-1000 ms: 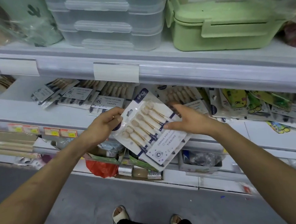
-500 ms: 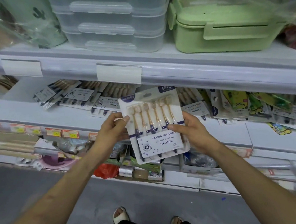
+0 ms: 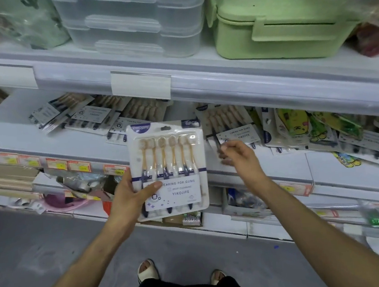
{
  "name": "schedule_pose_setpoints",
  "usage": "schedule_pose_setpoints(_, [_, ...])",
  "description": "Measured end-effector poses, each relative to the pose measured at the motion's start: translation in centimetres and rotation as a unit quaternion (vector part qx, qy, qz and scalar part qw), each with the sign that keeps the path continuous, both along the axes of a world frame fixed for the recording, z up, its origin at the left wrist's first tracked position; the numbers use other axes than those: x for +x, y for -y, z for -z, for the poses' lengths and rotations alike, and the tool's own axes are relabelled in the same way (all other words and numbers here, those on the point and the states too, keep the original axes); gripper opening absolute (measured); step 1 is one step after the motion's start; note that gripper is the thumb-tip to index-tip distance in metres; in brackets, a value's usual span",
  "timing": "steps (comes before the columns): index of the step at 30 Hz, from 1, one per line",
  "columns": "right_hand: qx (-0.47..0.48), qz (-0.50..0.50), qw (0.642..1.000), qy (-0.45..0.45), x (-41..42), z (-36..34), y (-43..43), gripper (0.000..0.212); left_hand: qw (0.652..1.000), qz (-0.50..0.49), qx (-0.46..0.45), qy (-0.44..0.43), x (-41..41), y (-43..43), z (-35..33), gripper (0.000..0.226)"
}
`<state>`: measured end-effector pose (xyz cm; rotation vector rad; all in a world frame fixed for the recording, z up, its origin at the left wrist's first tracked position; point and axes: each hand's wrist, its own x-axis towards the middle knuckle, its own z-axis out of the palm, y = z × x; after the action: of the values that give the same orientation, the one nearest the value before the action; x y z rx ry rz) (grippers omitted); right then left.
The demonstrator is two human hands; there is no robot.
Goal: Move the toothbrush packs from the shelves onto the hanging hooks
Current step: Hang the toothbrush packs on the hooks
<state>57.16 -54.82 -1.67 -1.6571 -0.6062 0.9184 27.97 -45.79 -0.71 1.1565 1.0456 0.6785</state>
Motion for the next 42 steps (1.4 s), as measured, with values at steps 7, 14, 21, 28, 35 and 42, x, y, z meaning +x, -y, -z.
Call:
schedule_pose_setpoints(7, [-0.129,0.053,0.92,0.367,8.3,2.0,-3.9,0.025,0.999,-0.044,0.027,-0.013,-3.2,-0.1,0.8,0.059])
schedule_pose_setpoints(14, [-0.211,-0.018,0.888,0.409,9.8,6.4,-6.0,0.055,0.998,-0.051,0.03,-0.007,-3.5,0.0,0.6,0.053])
schedule_pose_setpoints(21, [-0.222,-0.012,0.939,0.26,9.9,5.0,-6.4,0.092,0.999,-0.048,0.019,-0.011,-3.4,-0.4,0.8,0.059])
schedule_pose_setpoints(28, [-0.211,0.031,0.962,0.173,9.6,3.2,-6.3,0.13,0.998,-0.056,0.016,-0.008,-3.1,-0.9,1.0,0.05])
schedule_pose_setpoints(35, [-0.118,0.086,0.988,-0.059,6.8,0.6,-3.8,0.041,0.999,-0.041,0.005,0.005,-4.0,-2.8,0.6,0.05])
schedule_pose_setpoints(42, [-0.006,0.142,0.982,-0.122,3.0,-2.2,-0.6,0.054,0.999,0.001,-0.029,0.021,-5.8,-5.9,1.0,0.047])
